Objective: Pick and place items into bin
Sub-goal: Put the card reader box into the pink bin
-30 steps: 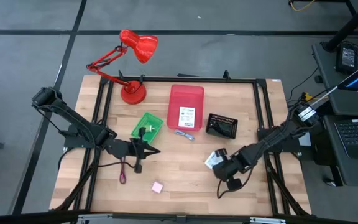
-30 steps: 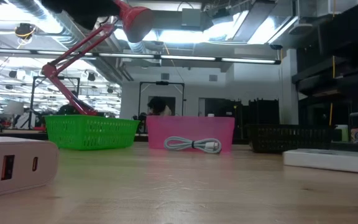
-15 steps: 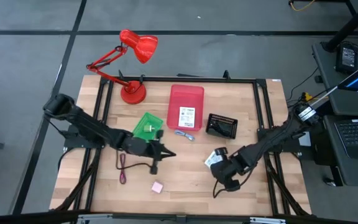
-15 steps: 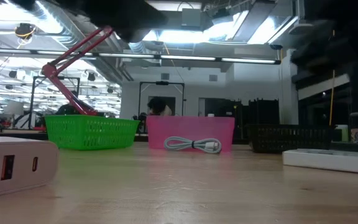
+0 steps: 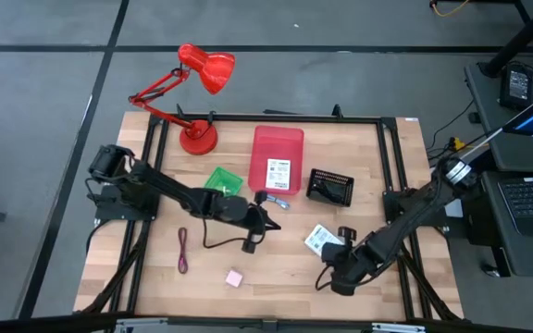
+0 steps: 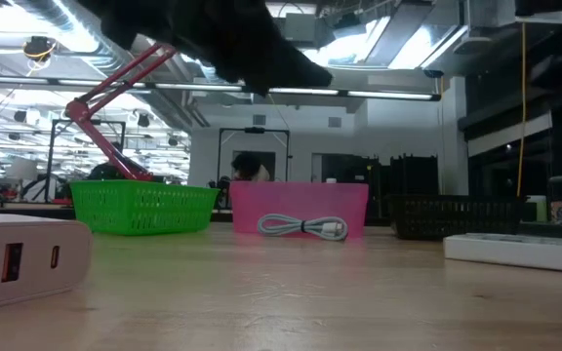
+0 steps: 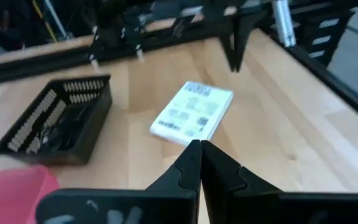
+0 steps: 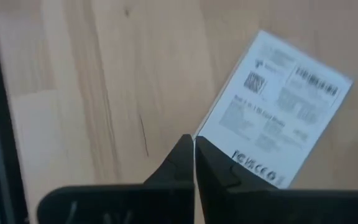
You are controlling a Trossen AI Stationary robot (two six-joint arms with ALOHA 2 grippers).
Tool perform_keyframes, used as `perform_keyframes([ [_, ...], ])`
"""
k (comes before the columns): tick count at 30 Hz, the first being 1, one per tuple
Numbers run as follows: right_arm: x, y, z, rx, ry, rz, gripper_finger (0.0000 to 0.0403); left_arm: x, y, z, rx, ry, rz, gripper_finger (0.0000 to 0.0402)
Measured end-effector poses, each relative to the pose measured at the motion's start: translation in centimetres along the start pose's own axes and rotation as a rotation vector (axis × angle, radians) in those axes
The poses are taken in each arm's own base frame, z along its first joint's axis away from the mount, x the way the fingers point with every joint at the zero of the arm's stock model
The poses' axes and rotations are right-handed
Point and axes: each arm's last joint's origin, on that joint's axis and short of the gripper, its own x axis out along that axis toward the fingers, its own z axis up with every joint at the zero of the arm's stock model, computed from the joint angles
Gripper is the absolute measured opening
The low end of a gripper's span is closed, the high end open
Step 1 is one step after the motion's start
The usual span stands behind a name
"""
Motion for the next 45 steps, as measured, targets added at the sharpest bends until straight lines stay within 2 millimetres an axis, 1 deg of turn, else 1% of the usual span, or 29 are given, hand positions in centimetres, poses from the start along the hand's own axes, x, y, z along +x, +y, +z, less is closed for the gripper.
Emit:
perform_keyframes([
  [5,1.3,0.4,-0.4,0.146,0.061,-0.014,0.0000,0.3,0.5,-0.3,-0.006,0.012,0.012,0.0004],
  [8,2.1,0.5,-0.6,0.179,0.107,-0.020,0.0000,0.3,0.7,-0.3,-0.008,0.011,0.016,0.0004],
  [16,2.9,0.6,-0.8,0.237,0.111,-0.049,0.0000,0.2,0.7,-0.2,-0.008,0.008,0.015,0.0004],
  [24,4.4,0.7,-1.1,0.224,0.135,-0.101,0.0000,0.2,0.7,-0.2,-0.008,0.009,0.015,0.0004],
  [32,4.7,0.7,-1.2,0.213,0.127,-0.120,0.0000,0.2,0.7,-0.2,-0.008,0.009,0.015,0.0004],
  [40,4.7,0.7,-1.3,0.084,0.171,-0.101,0.0000,0.2,0.7,-0.2,-0.008,0.009,0.015,0.0003],
  [45,4.5,0.8,-1.9,-0.007,0.200,-0.110,0.0000,0.2,0.7,-0.2,-0.019,0.008,0.015,0.0002],
])
